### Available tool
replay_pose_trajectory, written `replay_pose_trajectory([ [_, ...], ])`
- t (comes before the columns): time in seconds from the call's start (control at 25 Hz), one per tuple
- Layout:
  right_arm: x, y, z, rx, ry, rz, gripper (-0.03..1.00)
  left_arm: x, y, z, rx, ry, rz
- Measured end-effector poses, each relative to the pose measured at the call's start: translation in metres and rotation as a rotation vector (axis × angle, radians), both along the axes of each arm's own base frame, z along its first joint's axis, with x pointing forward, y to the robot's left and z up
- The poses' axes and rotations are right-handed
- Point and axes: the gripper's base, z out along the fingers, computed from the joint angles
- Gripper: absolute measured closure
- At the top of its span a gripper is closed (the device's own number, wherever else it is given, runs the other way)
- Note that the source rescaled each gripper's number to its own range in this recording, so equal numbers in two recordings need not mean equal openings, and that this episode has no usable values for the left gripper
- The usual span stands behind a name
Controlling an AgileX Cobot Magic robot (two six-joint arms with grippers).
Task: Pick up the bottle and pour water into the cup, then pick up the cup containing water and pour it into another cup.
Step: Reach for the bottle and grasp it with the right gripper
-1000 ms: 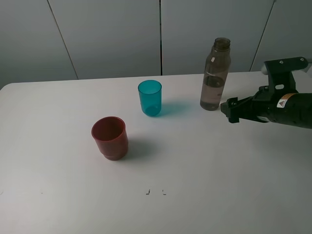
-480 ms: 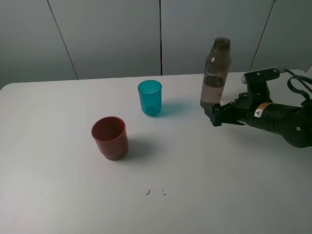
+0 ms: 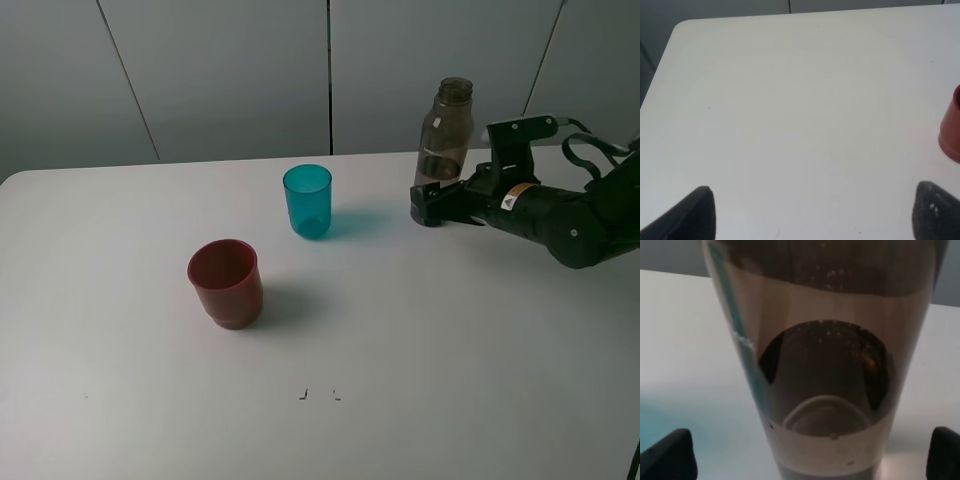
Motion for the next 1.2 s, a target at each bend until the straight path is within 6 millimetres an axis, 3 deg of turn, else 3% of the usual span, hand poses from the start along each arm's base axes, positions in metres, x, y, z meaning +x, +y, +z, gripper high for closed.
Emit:
replay_pose_trajectory([
  [0.48, 0.019, 0.003, -0.016, 0.004, 0.001, -0.015, -0.03, 0.0, 0.0, 0.0, 0.0, 0.0, 0.0],
  [1.2, 0.031, 0.003, -0.01, 0.036, -0.1, -0.024, -0.03, 0.0, 0.0, 0.0, 0.0, 0.0, 0.0],
])
